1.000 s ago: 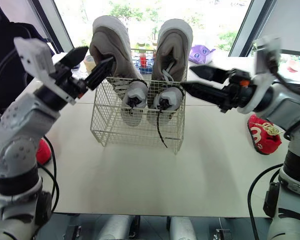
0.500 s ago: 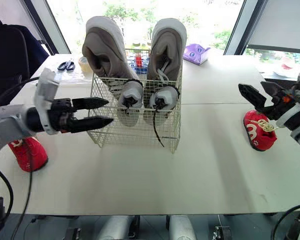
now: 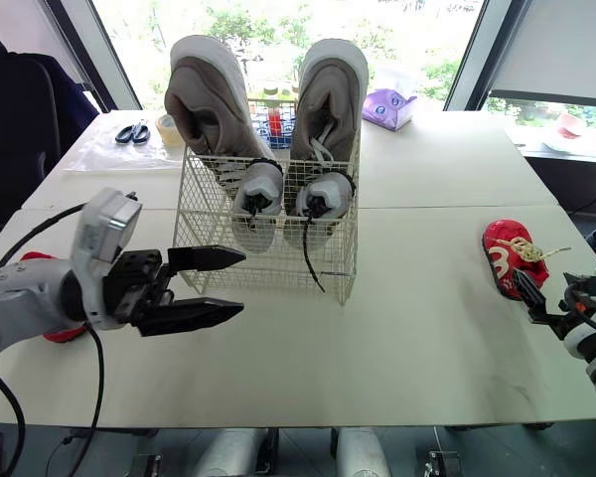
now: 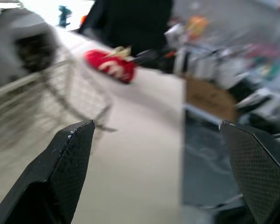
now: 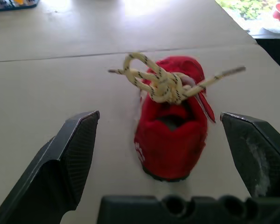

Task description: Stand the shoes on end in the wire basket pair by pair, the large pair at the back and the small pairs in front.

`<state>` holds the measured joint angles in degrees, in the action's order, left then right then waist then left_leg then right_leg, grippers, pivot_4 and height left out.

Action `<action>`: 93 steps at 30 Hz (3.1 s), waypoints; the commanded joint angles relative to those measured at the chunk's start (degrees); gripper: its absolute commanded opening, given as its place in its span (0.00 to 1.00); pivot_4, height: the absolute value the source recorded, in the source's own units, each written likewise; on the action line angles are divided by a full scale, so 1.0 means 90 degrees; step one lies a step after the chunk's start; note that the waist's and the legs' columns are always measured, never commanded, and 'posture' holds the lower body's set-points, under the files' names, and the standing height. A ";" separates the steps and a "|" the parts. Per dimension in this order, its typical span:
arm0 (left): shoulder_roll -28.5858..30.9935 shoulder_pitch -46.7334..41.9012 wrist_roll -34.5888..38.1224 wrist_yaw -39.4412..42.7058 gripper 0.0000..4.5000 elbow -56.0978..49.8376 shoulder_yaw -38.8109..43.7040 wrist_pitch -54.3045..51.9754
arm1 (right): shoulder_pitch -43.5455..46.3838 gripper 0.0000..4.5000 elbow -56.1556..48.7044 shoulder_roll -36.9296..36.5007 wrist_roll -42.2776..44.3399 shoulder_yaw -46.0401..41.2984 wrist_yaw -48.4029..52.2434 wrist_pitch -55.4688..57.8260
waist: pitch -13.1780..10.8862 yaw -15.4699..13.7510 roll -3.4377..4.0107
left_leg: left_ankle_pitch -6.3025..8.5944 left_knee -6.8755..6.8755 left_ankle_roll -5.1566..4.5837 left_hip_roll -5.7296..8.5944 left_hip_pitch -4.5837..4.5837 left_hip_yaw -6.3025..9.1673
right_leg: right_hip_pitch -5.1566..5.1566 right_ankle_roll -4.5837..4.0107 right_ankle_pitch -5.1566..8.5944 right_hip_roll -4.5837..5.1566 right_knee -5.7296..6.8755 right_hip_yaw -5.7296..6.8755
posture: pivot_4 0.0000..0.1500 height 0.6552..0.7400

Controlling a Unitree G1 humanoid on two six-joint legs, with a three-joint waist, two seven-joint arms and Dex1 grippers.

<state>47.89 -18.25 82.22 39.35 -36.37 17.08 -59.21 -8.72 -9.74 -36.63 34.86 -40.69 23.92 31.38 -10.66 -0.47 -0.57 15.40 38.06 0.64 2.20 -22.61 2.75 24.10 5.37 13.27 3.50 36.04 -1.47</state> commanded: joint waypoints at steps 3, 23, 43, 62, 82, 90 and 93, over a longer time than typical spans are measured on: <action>0.0160 0.0229 0.0189 -0.0274 0.97 -0.0641 -0.0314 0.0166 | 0.0260 1.00 0.0527 0.0194 -0.0392 0.0208 -0.0117 -0.0464 | 0.0000 0.0000 0.0000 | 0.0001 -0.0001 -0.0001 0.0000 0.0018 -0.0001 | -0.0020 0.0000 0.0001 -0.0002 -0.0003 -0.0001 | 1.00 1.00; 0.1139 -0.0060 0.0157 -0.1639 1.00 -0.0853 -0.0815 0.0210 | 0.3252 0.88 0.6116 0.0024 -0.1652 0.1194 0.0270 -0.3202 | -0.0001 0.0154 -0.0001 | 0.0002 0.0000 -0.0004 0.0003 0.0055 0.0010 | -0.0072 0.0000 0.0002 -0.0012 -0.0017 0.0000 | 1.00 1.00; 0.1167 -0.1357 0.0244 -0.0026 1.00 0.2219 0.0174 0.0406 | 0.5891 0.47 0.3333 -0.1357 -0.1081 0.1454 0.0520 -0.2921 | -0.0072 0.0186 0.0116 | 0.0005 -0.0013 -0.0010 0.0001 0.0013 -0.0062 | 0.0027 0.0043 -0.0010 -0.0011 0.0024 -0.0043 | 1.00 1.00; 0.0741 -0.3921 0.0553 0.0467 1.00 0.4411 0.0037 -0.1170 | 0.7615 0.47 0.0028 -0.1596 -0.0220 0.4174 0.3975 -0.1136 | -0.0083 0.0139 0.0042 | 0.0016 -0.0006 -0.0025 0.0006 -0.0022 -0.0058 | 0.0049 0.0052 -0.0015 0.0013 0.0006 -0.0026 | 1.00 1.00; -0.0050 -0.4721 0.0508 0.0252 0.37 0.5072 -0.0116 -0.2082 | 0.7437 0.47 -0.0637 -0.0967 -0.0440 0.4412 0.4225 -0.1159 | -0.0083 0.0142 0.0041 | 0.0010 -0.0005 -0.0014 0.0006 -0.0041 -0.0045 | 0.0072 0.0054 -0.0019 0.0015 0.0018 -0.0022 | 1.00 1.00; -0.0182 -0.4455 0.0980 -0.0533 0.04 0.5027 0.0570 -0.1752 | 0.6855 0.99 -0.0483 -0.1043 -0.0064 0.3677 0.3544 -0.0345 | -0.0083 0.0138 0.0040 | 0.0008 -0.0004 -0.0010 0.0005 -0.0060 -0.0040 | 0.0091 0.0054 -0.0020 0.0020 0.0021 -0.0022 | 1.00 1.00; -0.0355 -0.4133 0.1523 -0.1259 0.04 0.4894 0.1189 -0.1227 | 0.6242 0.99 -0.0270 -0.0819 0.0898 0.2592 0.2576 0.0758 | -0.0079 0.0123 0.0035 | 0.0003 0.0001 -0.0001 0.0005 -0.0075 -0.0034 | 0.0105 0.0052 -0.0022 0.0033 0.0022 -0.0022 | 1.00 1.00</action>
<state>44.73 -55.40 91.89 30.90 9.55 23.07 -73.91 48.41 -12.15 -44.80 37.87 -11.32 51.64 33.72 -11.38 0.64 -0.26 15.42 38.08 0.65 2.25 -23.32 2.45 25.09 5.83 13.06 3.80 36.25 -1.67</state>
